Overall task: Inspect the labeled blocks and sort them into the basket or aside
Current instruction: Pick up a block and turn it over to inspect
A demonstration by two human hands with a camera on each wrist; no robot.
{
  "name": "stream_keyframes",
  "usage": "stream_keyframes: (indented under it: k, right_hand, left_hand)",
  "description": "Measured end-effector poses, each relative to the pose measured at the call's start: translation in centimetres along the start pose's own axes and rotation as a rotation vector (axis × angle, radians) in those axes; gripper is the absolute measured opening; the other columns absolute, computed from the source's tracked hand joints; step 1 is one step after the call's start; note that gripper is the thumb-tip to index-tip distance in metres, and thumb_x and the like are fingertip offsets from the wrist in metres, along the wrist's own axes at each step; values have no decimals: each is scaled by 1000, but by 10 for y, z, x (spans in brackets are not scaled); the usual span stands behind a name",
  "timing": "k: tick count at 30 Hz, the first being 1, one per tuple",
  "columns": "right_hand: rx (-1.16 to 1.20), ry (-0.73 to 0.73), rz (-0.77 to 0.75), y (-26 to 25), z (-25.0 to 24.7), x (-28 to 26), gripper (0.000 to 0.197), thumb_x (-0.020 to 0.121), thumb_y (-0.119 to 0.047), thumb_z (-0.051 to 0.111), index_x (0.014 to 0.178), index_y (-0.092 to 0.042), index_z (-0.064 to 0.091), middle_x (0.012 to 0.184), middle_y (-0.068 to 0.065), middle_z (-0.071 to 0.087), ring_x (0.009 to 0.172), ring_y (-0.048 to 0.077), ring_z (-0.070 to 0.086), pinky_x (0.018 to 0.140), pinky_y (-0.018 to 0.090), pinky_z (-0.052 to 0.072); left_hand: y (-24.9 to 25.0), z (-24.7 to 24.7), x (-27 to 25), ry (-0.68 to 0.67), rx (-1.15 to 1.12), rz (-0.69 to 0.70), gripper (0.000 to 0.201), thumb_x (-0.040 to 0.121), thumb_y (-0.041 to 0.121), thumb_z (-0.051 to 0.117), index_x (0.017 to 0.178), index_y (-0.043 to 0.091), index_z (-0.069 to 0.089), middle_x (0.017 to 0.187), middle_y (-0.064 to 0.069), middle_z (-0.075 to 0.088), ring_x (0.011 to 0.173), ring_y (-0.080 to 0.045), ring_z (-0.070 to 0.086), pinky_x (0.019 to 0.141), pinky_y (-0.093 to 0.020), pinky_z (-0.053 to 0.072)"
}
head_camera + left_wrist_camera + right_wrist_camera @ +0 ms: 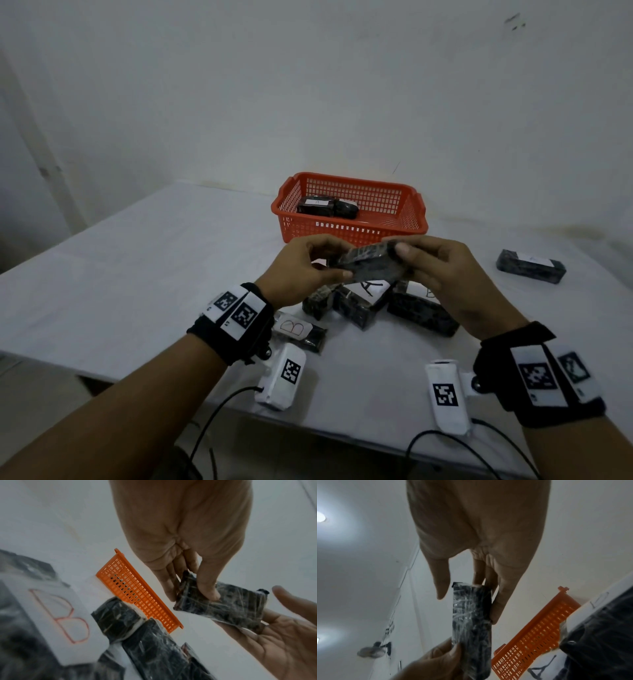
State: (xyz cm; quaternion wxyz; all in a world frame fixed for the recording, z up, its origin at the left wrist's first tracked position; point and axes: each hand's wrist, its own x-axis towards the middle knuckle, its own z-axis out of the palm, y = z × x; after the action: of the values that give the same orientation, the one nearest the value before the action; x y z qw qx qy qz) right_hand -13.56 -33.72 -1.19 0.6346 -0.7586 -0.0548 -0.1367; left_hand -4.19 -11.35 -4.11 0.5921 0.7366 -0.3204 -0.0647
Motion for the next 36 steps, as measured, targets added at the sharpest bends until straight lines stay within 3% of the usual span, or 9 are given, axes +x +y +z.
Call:
stream_keyframes:
  k: [4, 8, 12, 17, 22, 25, 28, 33, 36]
  right_hand:
    - [22, -44, -27, -1, -1, -3, 27, 90, -21, 70, 115, -14, 76, 112, 8, 79, 111, 27, 74, 96, 36, 60]
    - [161, -227, 172, -1, 0, -1, 49, 86, -33, 81, 127, -9, 69, 125, 10, 75, 122, 28, 68, 109, 39, 50]
    - [301, -320, 254, -1, -1, -3, 91, 56, -55, 93, 131, -12, 66, 129, 12, 72, 122, 25, 68, 107, 36, 54]
    - [280, -219, 228, 1, 5, -1, 43, 88, -37, 72, 123, -13, 71, 125, 9, 75, 124, 25, 67, 102, 30, 55]
    - [186, -178, 189, -1, 7, -4, 38, 85, -23, 73, 119, -7, 73, 118, 7, 77, 114, 14, 72, 89, 16, 57]
    - [201, -145, 211, 0, 9, -3, 45, 73, -19, 77, 116, -11, 70, 110, 2, 79, 106, 10, 75, 82, 15, 58]
    - [235, -177, 229, 1, 10, -4, 30, 79, -14, 83, 107, -15, 73, 104, -1, 80, 103, 10, 75, 84, 15, 58]
    - [175, -154, 219, 1, 9, -8, 37, 82, -25, 71, 116, -12, 74, 115, 4, 78, 112, 14, 72, 85, 16, 58]
    - [179, -171, 224, 7, 8, -8, 39, 77, -17, 83, 114, -14, 72, 111, 2, 80, 107, 12, 75, 81, 15, 57]
  left_hand:
    - [-1, 4, 1, 22, -15, -5, 33, 78, 1, 83, 105, 16, 71, 107, 1, 76, 105, -14, 72, 94, -41, 60]
    - [3, 11, 0, -17, -137, 24, 34, 78, -8, 79, 103, 12, 67, 110, -7, 75, 109, -20, 71, 91, -35, 60]
    - [7, 14, 2, -20, -207, 37, 34, 79, -11, 77, 105, 8, 65, 117, -17, 71, 115, -27, 68, 94, -43, 60]
    - [9, 11, 0, -93, -147, 6, 44, 83, -1, 78, 122, 8, 61, 128, -9, 68, 123, -20, 64, 104, -50, 53]
    - [17, 10, -7, -292, -135, -107, 84, 77, 65, 71, 143, 17, 54, 141, -6, 61, 131, -23, 59, 114, -48, 45]
    - [21, 12, -8, -197, -47, -57, 61, 82, 56, 65, 129, 17, 67, 126, -13, 69, 120, -34, 63, 108, -57, 47]
    - [20, 13, -8, -128, -50, -30, 61, 77, 55, 66, 123, 15, 71, 119, -11, 73, 114, -33, 66, 104, -57, 49]
    - [19, 15, -11, -220, -75, -43, 57, 83, 54, 65, 128, 19, 68, 126, -13, 69, 121, -38, 61, 109, -59, 45]
    - [20, 17, -13, -219, -96, -58, 60, 82, 51, 67, 130, 16, 67, 125, -5, 72, 118, -24, 67, 109, -47, 50]
